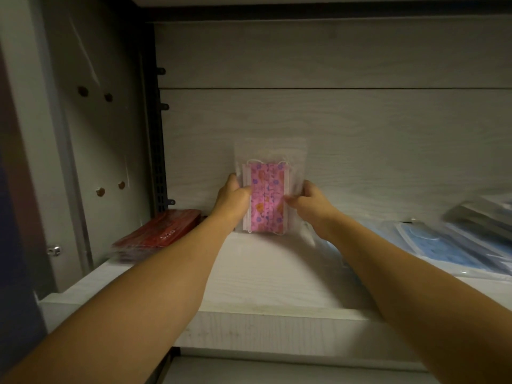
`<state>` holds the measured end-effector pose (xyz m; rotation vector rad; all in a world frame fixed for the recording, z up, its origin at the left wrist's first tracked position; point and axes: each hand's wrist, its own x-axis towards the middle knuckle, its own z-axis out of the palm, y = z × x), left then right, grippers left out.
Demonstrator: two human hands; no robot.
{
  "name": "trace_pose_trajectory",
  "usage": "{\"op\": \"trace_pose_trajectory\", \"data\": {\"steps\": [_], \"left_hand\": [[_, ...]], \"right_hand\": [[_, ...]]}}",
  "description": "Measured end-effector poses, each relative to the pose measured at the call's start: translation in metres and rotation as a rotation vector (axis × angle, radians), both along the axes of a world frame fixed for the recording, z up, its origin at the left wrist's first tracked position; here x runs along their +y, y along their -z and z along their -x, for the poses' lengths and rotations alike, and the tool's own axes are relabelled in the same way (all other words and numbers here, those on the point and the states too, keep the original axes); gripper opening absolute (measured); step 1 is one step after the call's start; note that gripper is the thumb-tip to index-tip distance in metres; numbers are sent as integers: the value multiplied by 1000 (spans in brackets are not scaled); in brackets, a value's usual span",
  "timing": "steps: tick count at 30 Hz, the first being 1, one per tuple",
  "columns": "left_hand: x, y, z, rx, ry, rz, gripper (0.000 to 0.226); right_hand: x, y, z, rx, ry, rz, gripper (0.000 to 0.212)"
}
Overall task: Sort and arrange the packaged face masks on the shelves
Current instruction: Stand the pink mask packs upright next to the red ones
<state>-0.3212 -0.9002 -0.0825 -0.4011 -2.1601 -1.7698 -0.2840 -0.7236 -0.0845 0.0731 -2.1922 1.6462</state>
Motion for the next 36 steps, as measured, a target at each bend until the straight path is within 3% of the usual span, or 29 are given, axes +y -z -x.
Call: {"op": "trace_pose_trajectory", "data": {"steps": [7, 14, 17, 21, 27, 31, 36], "left_hand": [[-1, -4, 0, 68, 0, -41, 33], [-3, -2, 0, 10, -9, -12, 29], [-4, -1, 1, 32, -39, 45, 31], [-3, 0, 0, 73, -63, 96, 31], [-8, -7, -11, 102, -69, 32, 28], [-12, -4, -16, 12, -21, 57, 44], [-9, -7, -19, 43, -58, 193, 26]], "right_hand": [[0, -5, -4, 63, 34, 44, 24], [3, -3, 0, 16, 60, 18, 32], [4, -1, 2, 27, 70, 5, 17], [2, 0, 1, 60, 103, -29, 16], [-2, -7, -10, 145, 109, -41, 26], [1, -3, -14, 79, 102, -90, 24], [1, -2, -14, 109, 116, -128, 12]]}}
